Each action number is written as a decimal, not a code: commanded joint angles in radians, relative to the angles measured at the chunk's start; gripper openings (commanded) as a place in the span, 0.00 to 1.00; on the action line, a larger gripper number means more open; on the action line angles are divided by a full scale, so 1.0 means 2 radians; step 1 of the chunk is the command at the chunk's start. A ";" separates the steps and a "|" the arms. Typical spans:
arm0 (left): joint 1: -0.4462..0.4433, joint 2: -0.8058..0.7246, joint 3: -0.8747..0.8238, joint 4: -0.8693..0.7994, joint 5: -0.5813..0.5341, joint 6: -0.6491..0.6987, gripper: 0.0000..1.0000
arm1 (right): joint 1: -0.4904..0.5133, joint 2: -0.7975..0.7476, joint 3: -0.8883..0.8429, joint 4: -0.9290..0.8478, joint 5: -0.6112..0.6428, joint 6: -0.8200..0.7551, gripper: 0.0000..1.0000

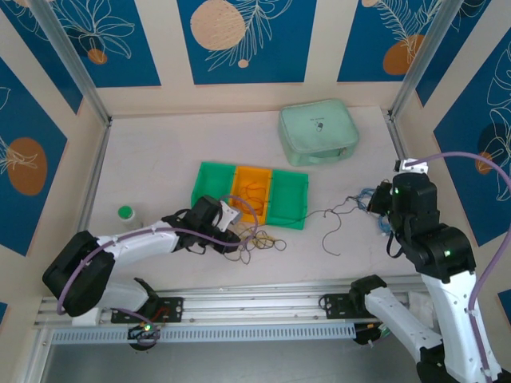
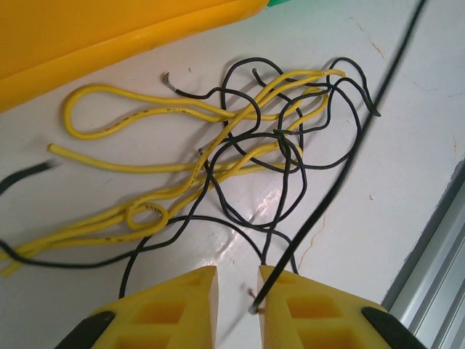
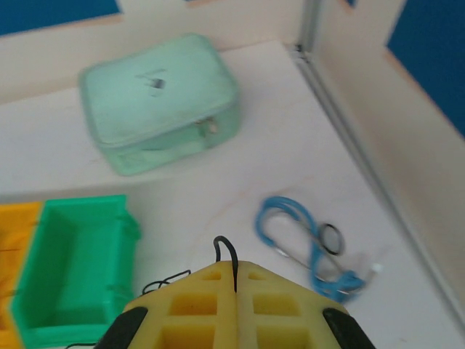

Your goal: Untangle the cables

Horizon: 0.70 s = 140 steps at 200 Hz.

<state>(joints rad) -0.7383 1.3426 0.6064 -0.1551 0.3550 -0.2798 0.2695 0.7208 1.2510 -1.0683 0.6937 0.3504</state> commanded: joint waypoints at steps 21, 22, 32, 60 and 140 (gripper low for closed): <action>-0.004 -0.021 -0.006 -0.015 -0.001 0.017 0.22 | -0.052 0.025 0.005 -0.008 -0.025 -0.045 0.00; -0.005 -0.021 -0.006 -0.015 0.000 0.017 0.22 | -0.052 0.025 0.004 -0.007 -0.031 -0.046 0.00; -0.005 -0.028 -0.006 -0.008 0.003 0.014 0.22 | -0.053 0.019 -0.004 0.011 -0.099 -0.054 0.00; -0.005 -0.049 -0.005 0.015 0.035 0.011 0.28 | -0.053 -0.004 -0.022 0.056 -0.302 -0.072 0.07; -0.005 -0.101 0.026 0.037 0.094 0.006 0.56 | -0.003 0.044 0.014 0.020 -0.598 -0.046 0.07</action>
<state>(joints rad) -0.7395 1.1835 0.6140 -0.1368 0.4774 -0.2653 0.2157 0.7895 1.2491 -0.9913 -0.2768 0.2264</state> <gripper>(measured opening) 0.562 0.073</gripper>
